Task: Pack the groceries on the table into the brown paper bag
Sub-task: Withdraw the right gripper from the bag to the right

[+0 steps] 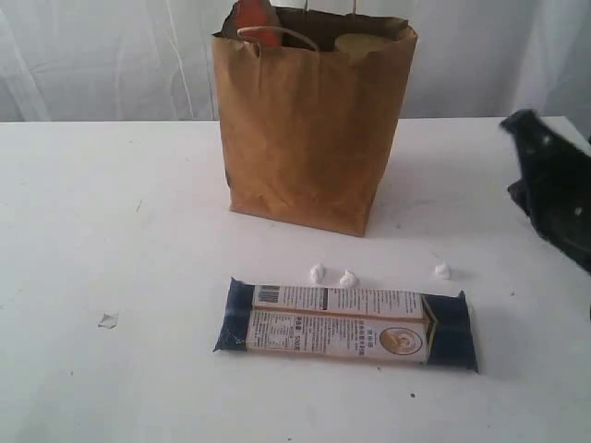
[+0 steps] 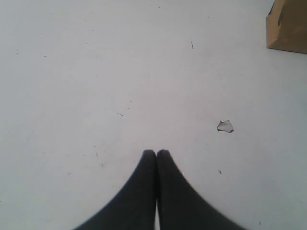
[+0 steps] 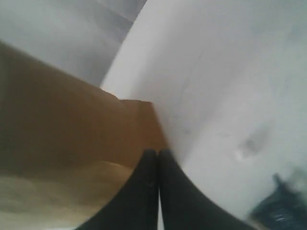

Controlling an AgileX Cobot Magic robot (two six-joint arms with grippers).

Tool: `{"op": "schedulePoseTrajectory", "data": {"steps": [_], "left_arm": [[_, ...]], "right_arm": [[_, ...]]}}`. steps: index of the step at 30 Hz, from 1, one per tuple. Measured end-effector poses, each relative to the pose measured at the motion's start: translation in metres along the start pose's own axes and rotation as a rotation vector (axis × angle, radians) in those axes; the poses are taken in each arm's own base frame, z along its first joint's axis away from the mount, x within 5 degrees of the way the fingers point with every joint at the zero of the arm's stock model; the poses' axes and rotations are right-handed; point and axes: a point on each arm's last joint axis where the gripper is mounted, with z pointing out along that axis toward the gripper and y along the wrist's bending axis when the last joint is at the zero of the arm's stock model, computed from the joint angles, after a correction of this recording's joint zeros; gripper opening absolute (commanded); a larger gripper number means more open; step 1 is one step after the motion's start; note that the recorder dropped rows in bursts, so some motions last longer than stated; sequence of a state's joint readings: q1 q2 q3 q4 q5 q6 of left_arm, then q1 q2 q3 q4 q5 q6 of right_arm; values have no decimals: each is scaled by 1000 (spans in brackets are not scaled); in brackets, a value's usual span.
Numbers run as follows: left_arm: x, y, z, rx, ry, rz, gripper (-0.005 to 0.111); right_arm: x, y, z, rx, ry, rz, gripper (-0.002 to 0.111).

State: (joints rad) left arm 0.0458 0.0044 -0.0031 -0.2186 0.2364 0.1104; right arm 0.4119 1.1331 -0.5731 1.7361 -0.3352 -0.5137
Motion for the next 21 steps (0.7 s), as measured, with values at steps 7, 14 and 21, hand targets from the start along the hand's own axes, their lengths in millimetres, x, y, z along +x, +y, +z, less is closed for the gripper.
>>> {"op": "schedulePoseTrajectory", "data": {"steps": [7, 14, 21], "left_arm": [[0, 0, 0, 0, 0, 0, 0], [0, 0, 0, 0, 0, 0, 0], [0, 0, 0, 0, 0, 0, 0]], "right_arm": [[-29, 37, -34, -416, -264, -159, 0], [-21, 70, -72, -591, -161, -790, 0], [4, 38, -46, -232, 342, -1398, 0]]}}
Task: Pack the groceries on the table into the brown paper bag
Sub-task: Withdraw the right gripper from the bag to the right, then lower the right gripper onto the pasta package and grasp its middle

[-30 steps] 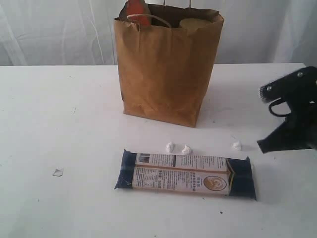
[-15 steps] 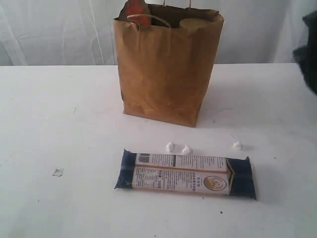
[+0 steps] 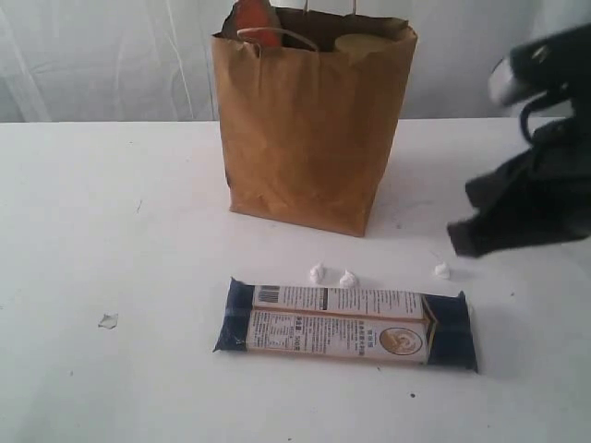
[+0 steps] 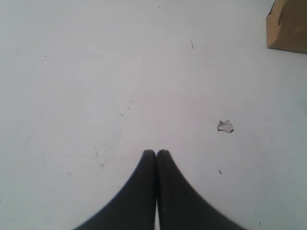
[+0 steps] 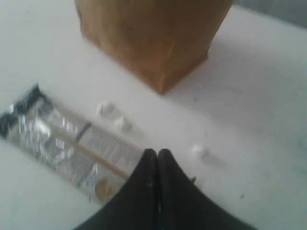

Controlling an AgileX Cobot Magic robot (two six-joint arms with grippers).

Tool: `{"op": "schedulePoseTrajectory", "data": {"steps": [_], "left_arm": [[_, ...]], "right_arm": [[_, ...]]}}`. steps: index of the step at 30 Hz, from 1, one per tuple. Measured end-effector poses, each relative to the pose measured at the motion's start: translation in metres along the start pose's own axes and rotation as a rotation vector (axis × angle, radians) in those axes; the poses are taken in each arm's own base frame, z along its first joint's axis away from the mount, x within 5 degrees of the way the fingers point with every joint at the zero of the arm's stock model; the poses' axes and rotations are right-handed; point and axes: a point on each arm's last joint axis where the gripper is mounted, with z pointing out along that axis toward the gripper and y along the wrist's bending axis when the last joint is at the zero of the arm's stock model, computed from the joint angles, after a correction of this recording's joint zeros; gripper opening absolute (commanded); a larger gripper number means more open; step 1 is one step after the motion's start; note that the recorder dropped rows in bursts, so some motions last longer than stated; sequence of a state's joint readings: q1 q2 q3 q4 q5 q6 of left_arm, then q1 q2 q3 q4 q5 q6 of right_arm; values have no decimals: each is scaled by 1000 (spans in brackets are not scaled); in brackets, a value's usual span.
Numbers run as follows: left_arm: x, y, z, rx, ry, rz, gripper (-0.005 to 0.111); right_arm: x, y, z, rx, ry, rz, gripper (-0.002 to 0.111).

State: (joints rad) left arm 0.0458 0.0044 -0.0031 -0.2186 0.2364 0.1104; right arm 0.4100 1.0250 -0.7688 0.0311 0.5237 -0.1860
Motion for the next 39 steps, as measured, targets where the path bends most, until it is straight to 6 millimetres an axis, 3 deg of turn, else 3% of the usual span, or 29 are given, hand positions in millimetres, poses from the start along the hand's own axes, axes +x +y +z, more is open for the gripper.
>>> {"op": "schedulePoseTrajectory", "data": {"steps": [3, 9, 12, 16, 19, 21, 24, 27, 39], "left_arm": [[0, 0, 0, -1, 0, 2, 0], [0, 0, 0, -1, 0, 2, 0], [0, 0, 0, -1, 0, 2, 0], [0, 0, 0, -1, 0, 2, 0], [0, 0, 0, -1, 0, 2, 0], [0, 0, 0, -1, 0, 2, 0], [0, 0, 0, -1, 0, 2, 0], [0, 0, 0, -1, 0, 2, 0], [0, 0, 0, -1, 0, 2, 0]], "right_arm": [[4, 7, 15, -118, 194, -103, 0], [-15, 41, 61, -407, 343, -253, 0], [-23, 60, 89, -462, 376, -390, 0], [-17, 71, 117, -471, 439, -628, 2], [-9, 71, 128, -469, 490, -745, 17], [-6, 71, 129, -475, 518, -782, 36], [-4, 70, 129, -483, 542, -791, 79], [-5, 72, 129, -487, 528, -747, 104], [-19, 84, 134, -505, 367, -537, 105]]}}
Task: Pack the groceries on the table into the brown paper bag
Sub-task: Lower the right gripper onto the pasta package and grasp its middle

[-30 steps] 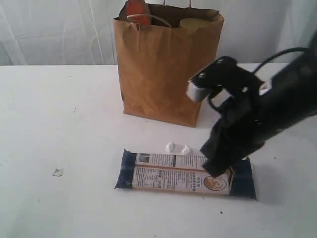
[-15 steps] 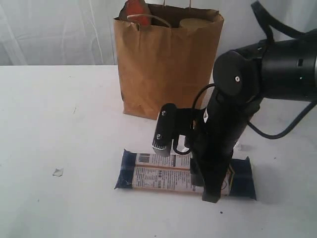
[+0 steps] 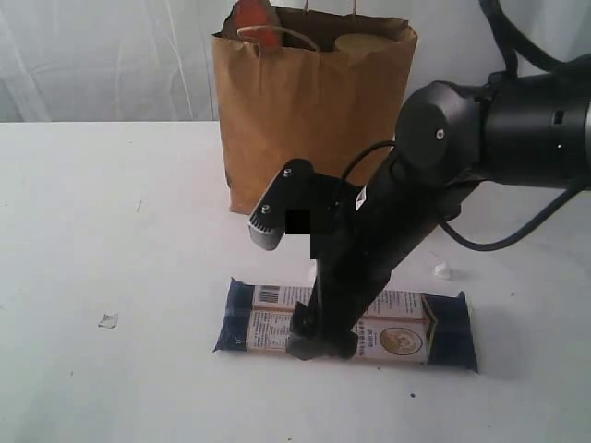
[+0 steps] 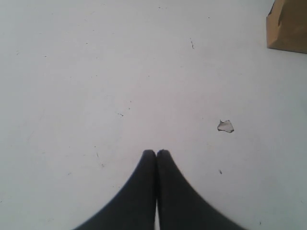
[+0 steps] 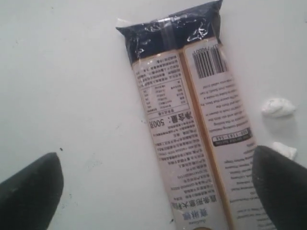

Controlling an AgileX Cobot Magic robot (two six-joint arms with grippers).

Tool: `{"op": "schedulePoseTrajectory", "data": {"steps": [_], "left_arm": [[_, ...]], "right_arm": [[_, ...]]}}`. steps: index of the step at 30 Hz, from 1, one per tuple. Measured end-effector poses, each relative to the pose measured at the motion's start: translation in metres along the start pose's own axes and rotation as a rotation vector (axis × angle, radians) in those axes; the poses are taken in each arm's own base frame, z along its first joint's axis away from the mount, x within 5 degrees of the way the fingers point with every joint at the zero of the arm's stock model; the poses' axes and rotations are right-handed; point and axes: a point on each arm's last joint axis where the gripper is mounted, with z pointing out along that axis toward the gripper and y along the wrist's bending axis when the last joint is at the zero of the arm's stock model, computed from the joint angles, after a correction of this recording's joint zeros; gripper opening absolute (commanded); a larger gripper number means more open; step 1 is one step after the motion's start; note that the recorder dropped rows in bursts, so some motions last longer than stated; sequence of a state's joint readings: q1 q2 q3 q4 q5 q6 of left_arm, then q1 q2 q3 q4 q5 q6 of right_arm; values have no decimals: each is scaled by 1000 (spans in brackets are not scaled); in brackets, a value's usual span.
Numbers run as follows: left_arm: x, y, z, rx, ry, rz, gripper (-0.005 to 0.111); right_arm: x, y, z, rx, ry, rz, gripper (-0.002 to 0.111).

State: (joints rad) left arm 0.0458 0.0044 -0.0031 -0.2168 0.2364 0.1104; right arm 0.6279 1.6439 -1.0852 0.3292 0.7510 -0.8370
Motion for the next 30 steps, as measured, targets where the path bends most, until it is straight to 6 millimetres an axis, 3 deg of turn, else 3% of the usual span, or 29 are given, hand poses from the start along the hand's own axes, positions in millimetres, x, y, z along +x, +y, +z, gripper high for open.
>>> {"op": "schedulePoseTrajectory", "data": {"steps": [6, 10, 13, 21, 30], "left_arm": [[0, 0, 0, 0, 0, 0, 0], [0, 0, 0, 0, 0, 0, 0], [0, 0, 0, 0, 0, 0, 0], [0, 0, 0, 0, 0, 0, 0], [0, 0, 0, 0, 0, 0, 0]], "right_arm": [[-2, 6, 13, -24, 27, -95, 105], [-5, -10, 39, 103, 47, -315, 105], [-5, -18, 58, 117, 74, -360, 105], [1, -3, 61, -20, 174, -361, 105], [-7, 1, 62, -40, 82, -189, 105]]}}
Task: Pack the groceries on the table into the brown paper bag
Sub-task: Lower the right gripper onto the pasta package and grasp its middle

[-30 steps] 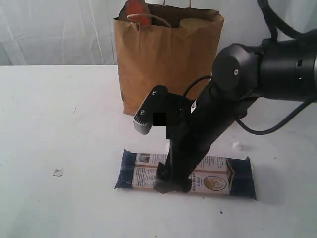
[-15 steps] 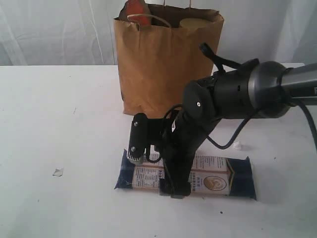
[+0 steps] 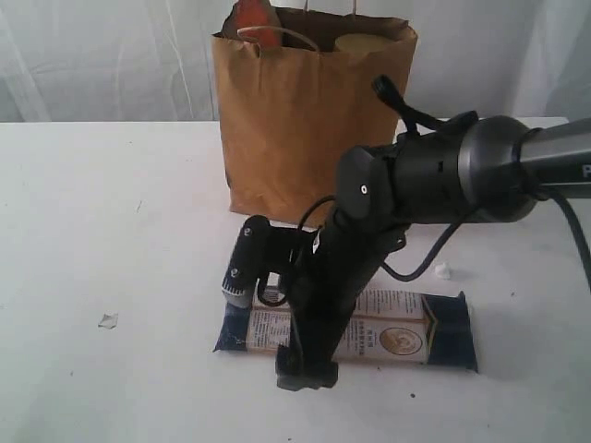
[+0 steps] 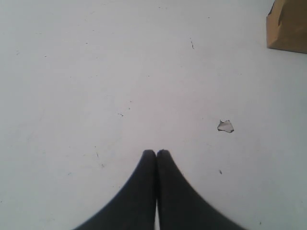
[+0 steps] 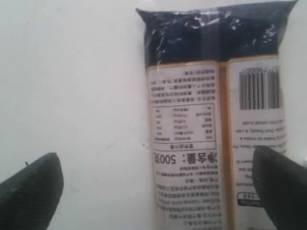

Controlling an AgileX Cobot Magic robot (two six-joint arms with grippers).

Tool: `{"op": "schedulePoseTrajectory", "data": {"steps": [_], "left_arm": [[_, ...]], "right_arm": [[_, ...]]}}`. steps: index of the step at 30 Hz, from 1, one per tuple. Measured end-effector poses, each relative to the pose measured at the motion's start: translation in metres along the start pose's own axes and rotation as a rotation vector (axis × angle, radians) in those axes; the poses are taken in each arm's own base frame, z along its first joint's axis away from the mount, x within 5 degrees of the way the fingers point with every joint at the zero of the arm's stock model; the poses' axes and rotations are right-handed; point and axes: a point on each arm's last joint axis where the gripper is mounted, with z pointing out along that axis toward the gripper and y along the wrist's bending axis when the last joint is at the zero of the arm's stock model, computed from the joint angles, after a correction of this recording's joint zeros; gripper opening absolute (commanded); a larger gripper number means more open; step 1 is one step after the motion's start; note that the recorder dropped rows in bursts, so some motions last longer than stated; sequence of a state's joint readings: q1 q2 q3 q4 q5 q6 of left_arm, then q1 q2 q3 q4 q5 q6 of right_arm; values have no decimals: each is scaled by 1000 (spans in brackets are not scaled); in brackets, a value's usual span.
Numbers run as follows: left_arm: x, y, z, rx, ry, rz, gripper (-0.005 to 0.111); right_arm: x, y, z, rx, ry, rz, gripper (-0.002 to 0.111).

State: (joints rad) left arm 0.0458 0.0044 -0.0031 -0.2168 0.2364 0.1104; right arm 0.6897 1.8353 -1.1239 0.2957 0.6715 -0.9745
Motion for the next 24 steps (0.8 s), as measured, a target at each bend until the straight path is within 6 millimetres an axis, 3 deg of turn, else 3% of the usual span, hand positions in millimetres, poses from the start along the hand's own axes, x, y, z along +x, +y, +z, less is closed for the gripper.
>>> {"op": "schedulePoseTrajectory", "data": {"steps": [9, 17, 20, 24], "left_arm": [[0, 0, 0, 0, 0, 0, 0], [0, 0, 0, 0, 0, 0, 0], [0, 0, 0, 0, 0, 0, 0], [0, 0, 0, 0, 0, 0, 0]], "right_arm": [[8, -16, 1, 177, 75, 162, 105], [20, -14, 23, 122, 186, 186, 103], [21, -13, 23, 118, 196, 184, 90], [21, -13, 23, 118, 205, 177, 55]]}}
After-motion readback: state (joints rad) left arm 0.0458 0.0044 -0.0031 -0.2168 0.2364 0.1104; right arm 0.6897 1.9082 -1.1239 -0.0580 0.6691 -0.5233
